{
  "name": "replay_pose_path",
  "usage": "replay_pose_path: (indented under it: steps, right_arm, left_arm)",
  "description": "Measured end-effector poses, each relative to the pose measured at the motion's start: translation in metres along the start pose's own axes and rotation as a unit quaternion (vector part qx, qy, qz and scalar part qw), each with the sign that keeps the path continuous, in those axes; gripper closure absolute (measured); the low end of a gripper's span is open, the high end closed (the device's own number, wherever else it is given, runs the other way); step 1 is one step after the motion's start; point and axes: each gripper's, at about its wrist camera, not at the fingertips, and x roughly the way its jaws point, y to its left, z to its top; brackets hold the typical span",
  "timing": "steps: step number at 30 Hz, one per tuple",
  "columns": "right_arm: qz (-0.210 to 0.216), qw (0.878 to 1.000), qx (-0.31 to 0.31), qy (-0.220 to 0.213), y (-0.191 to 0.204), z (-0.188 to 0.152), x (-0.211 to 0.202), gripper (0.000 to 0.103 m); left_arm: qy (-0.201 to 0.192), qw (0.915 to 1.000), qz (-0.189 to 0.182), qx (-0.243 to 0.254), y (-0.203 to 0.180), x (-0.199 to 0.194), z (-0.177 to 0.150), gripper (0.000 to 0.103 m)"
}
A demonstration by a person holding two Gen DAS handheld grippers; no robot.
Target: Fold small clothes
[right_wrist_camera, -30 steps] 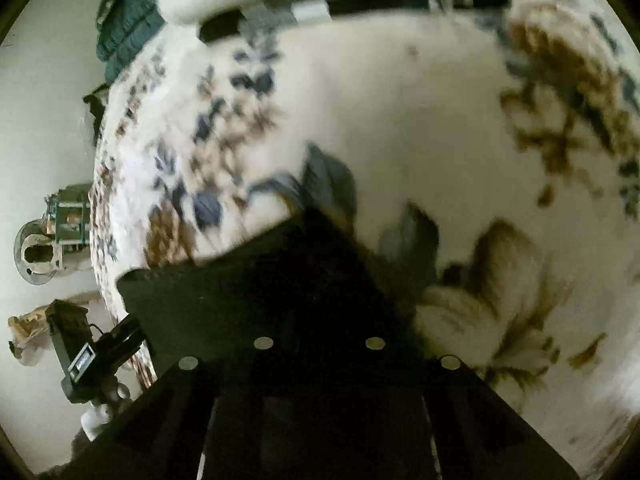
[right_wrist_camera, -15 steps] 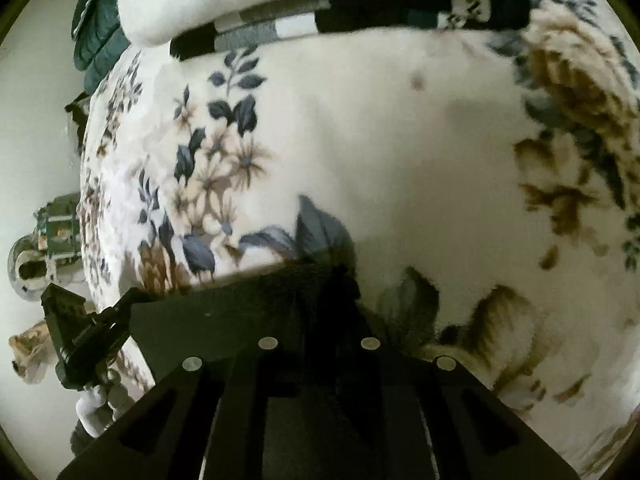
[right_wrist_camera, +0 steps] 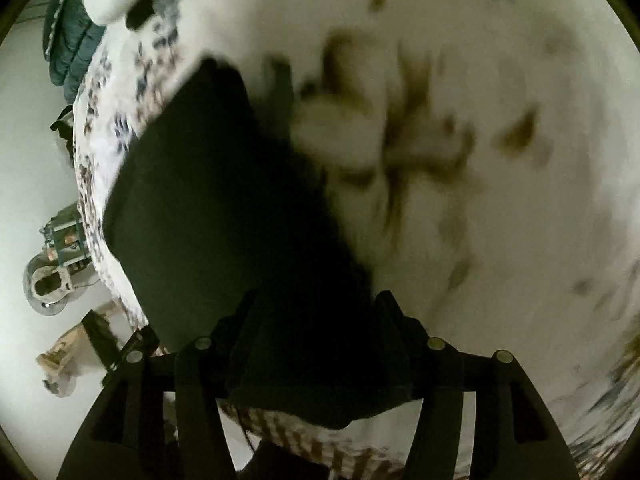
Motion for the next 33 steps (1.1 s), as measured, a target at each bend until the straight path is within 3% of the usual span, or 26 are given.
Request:
replay_pose_path:
  steps: [1, 3, 6, 11, 12, 13, 14, 16, 20, 22, 25, 26, 28, 29, 30, 33]
  right_arm:
    - [-0.008, 1.000, 0.001, -0.016, 0.002, -0.007, -0.004, 0.094]
    - [-0.011, 0.999, 0.006, -0.039, 0.004, -0.018, -0.017, 0.094]
    - [-0.017, 0.998, 0.023, -0.060, 0.006, -0.033, -0.038, 0.095]
    - [-0.045, 0.999, 0.022, -0.017, 0.004, -0.027, -0.019, 0.093]
    - [-0.040, 0.999, 0.009, -0.006, 0.004, -0.022, -0.013, 0.090]
    - [-0.031, 1.000, 0.003, -0.001, 0.001, -0.016, -0.010, 0.079]
    - [-0.013, 1.000, -0.001, 0.001, -0.001, -0.011, -0.011, 0.061]
    - [0.021, 1.000, -0.014, -0.007, -0.002, -0.002, -0.014, 0.039]
    - [0.052, 0.997, -0.057, 0.004, 0.006, 0.019, -0.005, 0.036]
    - [0.063, 0.996, -0.065, 0.010, 0.007, 0.029, 0.005, 0.036]
    - [0.089, 0.994, -0.060, 0.023, 0.001, 0.041, 0.020, 0.036]
    - [0.098, 0.993, -0.059, 0.029, -0.002, 0.044, 0.025, 0.036]
    - [0.102, 0.992, -0.059, 0.033, -0.004, 0.052, 0.033, 0.036]
    - [0.107, 0.992, -0.056, 0.035, -0.006, 0.055, 0.036, 0.036]
    - [0.115, 0.991, -0.054, 0.036, -0.007, 0.057, 0.038, 0.036]
    - [0.137, 0.988, -0.059, 0.039, -0.010, 0.061, 0.040, 0.035]
  left_arm:
    - [-0.001, 1.0000, -0.008, -0.004, 0.000, 0.002, 0.001, 0.017]
    - [0.001, 0.9998, -0.020, -0.008, -0.001, 0.006, 0.004, 0.000]
    - [0.006, 0.9995, -0.021, -0.023, 0.000, 0.013, 0.008, 0.000]
    - [0.027, 0.9985, 0.012, -0.046, -0.005, 0.019, 0.017, 0.000]
    - [0.038, 0.9982, 0.016, -0.045, -0.006, 0.019, 0.020, 0.000]
    - [0.047, 0.9978, 0.016, -0.045, -0.007, 0.017, 0.023, 0.000]
    - [0.048, 0.9977, 0.011, -0.047, -0.009, 0.013, 0.026, 0.000]
    - [0.030, 0.9981, -0.021, -0.049, -0.009, -0.006, 0.028, 0.000]
    - [-0.009, 0.9961, -0.073, -0.048, -0.016, -0.036, 0.034, 0.000]
    - [-0.018, 0.9937, -0.100, -0.047, -0.028, -0.034, 0.044, 0.000]
    - [-0.021, 0.9927, -0.112, -0.038, -0.047, -0.012, 0.072, 0.001]
    - [-0.022, 0.9918, -0.121, -0.036, -0.052, -0.001, 0.084, 0.006]
    - [-0.027, 0.9905, -0.133, -0.026, -0.070, 0.012, 0.104, 0.034]
    - [-0.021, 0.9910, -0.131, -0.014, -0.077, 0.021, 0.116, 0.063]
    - [-0.017, 0.9924, -0.121, -0.009, -0.083, 0.027, 0.119, 0.066]
    - [-0.023, 0.9899, -0.140, -0.012, -0.072, 0.019, 0.129, 0.074]
